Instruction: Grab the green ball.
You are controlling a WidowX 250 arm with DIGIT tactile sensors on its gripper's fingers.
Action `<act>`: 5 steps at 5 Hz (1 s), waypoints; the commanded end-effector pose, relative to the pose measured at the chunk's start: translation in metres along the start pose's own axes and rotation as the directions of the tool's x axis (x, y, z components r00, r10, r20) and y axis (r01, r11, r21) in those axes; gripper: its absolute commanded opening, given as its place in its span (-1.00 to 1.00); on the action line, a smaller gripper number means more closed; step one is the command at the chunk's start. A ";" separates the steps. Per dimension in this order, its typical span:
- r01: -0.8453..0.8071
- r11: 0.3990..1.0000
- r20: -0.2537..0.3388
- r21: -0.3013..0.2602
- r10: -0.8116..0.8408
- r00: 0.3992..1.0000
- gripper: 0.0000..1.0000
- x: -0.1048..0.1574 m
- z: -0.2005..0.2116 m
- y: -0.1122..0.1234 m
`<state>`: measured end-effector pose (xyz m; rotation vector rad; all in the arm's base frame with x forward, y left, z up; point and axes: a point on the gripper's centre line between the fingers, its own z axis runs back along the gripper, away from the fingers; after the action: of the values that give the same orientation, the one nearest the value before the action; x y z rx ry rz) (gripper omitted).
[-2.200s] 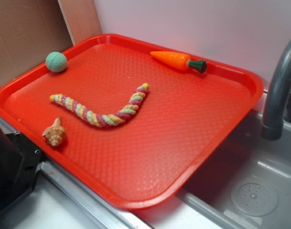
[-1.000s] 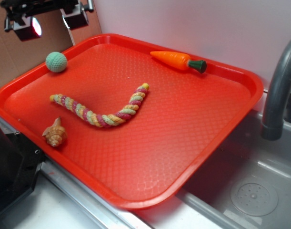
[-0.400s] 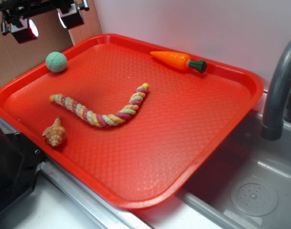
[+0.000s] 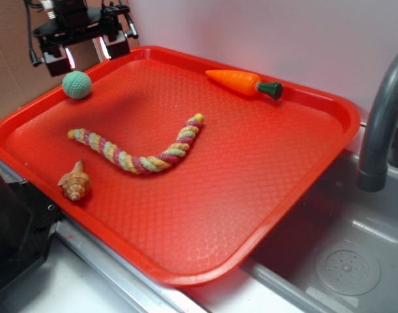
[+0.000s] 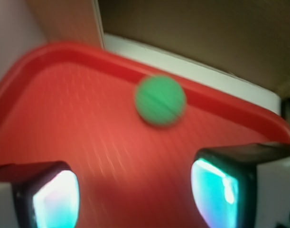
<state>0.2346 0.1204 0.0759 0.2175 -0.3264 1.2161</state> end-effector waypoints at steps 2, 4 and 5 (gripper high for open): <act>-0.063 0.998 0.053 0.019 0.062 0.997 1.00 0.045 -0.028 -0.001; -0.087 0.995 0.036 0.058 0.085 0.996 1.00 0.050 -0.044 0.007; -0.102 0.989 0.008 0.103 0.102 0.995 1.00 0.051 -0.052 0.019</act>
<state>0.2454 0.1730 0.0317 0.2953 -0.2465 1.3225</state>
